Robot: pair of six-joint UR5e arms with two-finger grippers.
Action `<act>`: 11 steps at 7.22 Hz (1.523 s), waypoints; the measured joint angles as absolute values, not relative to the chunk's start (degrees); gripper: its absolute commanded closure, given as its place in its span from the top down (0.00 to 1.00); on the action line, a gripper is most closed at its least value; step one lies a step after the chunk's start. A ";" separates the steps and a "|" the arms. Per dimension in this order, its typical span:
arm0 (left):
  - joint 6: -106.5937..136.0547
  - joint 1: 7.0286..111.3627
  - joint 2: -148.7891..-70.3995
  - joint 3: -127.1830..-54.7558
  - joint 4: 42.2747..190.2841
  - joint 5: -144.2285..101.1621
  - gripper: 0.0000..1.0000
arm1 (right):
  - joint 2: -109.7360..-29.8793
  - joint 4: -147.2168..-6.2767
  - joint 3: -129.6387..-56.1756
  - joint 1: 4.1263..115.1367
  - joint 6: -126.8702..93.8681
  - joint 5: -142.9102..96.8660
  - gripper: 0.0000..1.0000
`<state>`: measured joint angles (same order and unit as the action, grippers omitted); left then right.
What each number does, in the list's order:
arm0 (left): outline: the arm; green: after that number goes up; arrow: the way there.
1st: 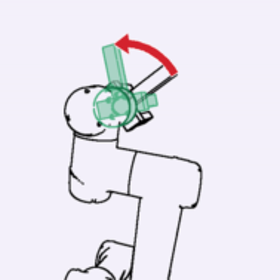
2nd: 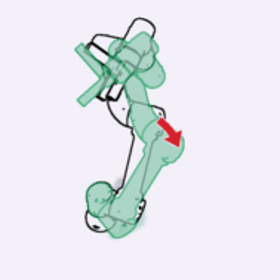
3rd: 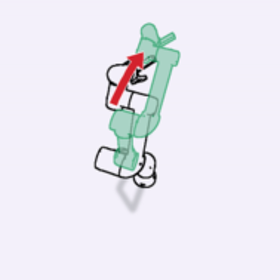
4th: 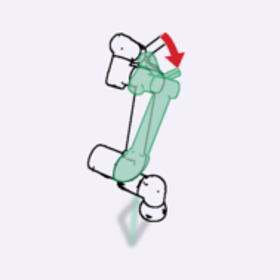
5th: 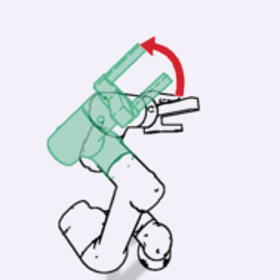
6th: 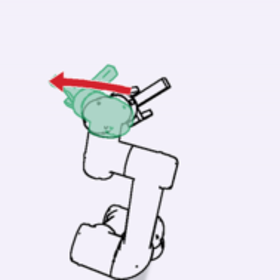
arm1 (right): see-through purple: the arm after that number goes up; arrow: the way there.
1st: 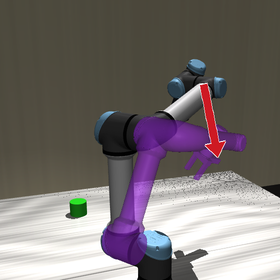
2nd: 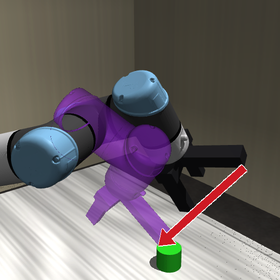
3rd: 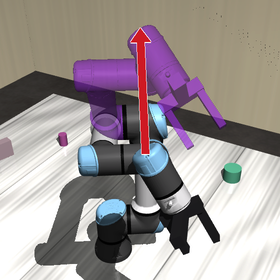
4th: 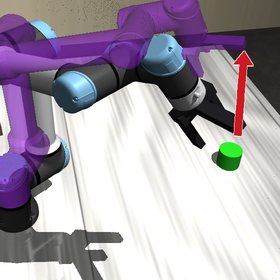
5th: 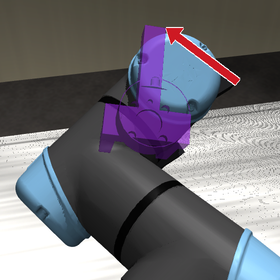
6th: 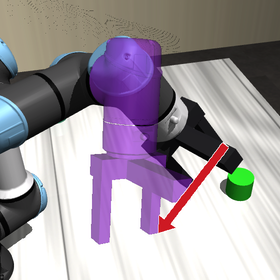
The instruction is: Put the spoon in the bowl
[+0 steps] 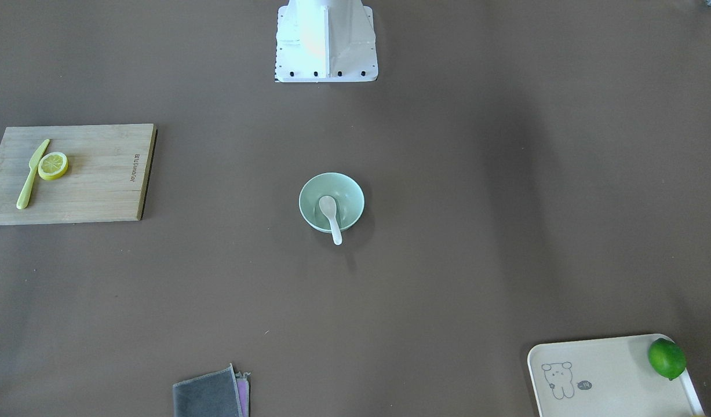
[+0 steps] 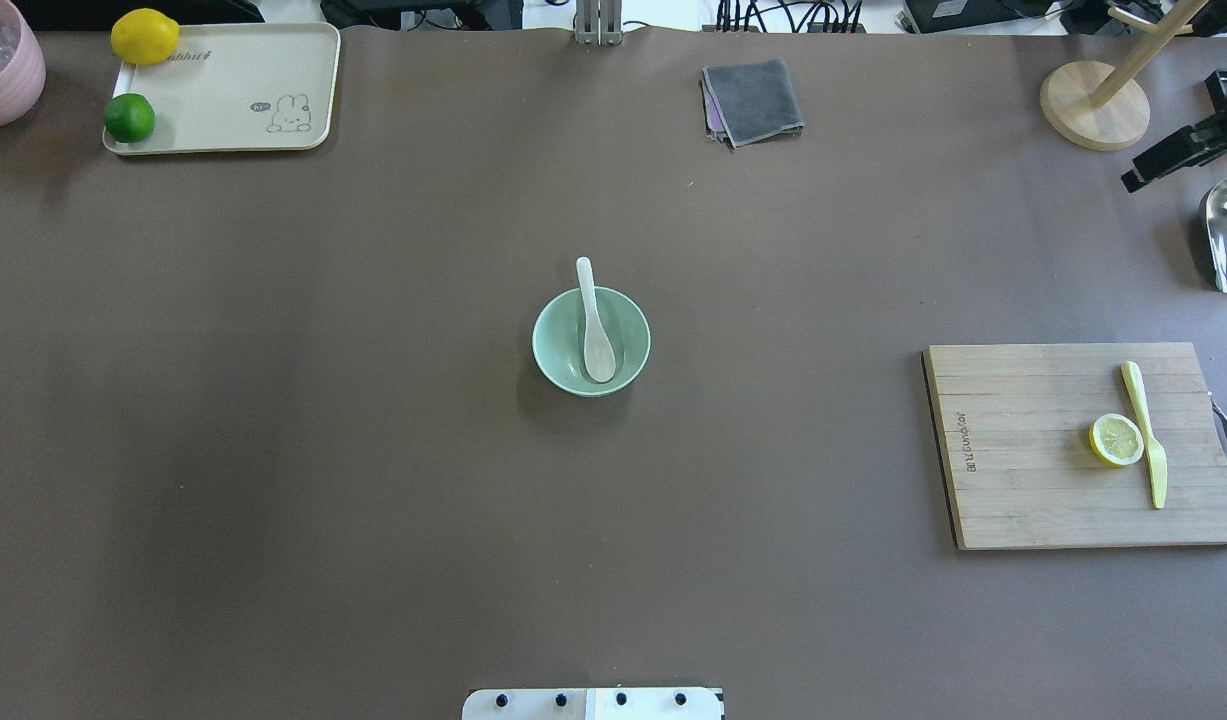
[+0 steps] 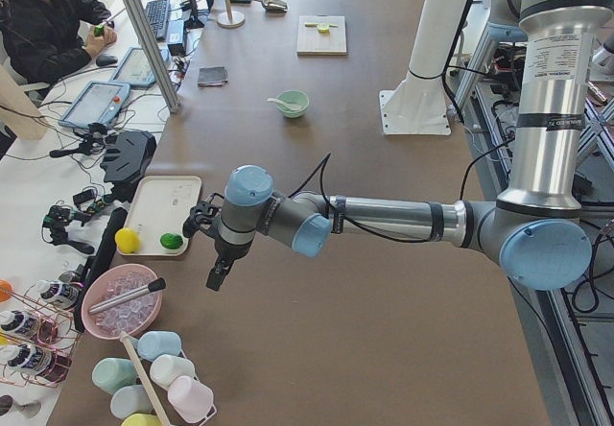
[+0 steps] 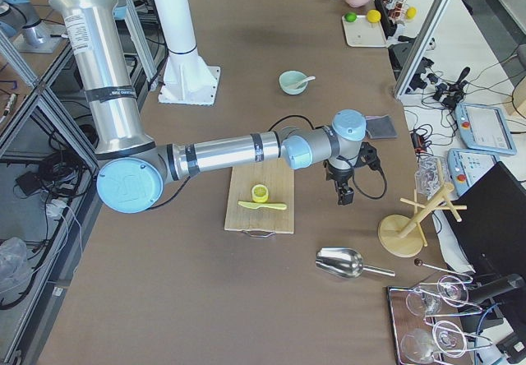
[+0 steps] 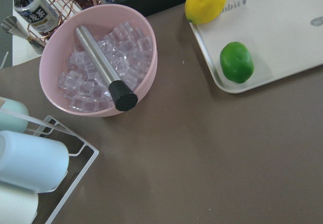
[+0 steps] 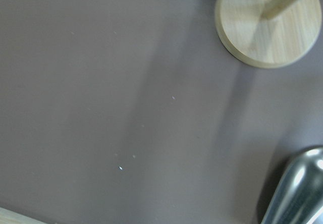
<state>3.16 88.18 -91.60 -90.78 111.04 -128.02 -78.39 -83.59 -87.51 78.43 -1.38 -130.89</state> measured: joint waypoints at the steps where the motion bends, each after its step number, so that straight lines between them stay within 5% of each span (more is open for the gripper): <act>1: 2.89 89.75 -91.18 -91.25 107.77 -131.79 0.98 | -80.18 -85.49 -86.46 80.70 -0.30 -131.78 1.00; 6: 2.97 90.67 -89.62 -91.19 105.47 -134.28 0.98 | -87.82 -87.21 -85.56 90.02 4.95 -137.10 1.00; 11: 2.89 90.66 -89.50 -91.03 105.40 -132.06 0.98 | -88.18 -96.90 -93.02 90.53 5.62 -137.08 1.00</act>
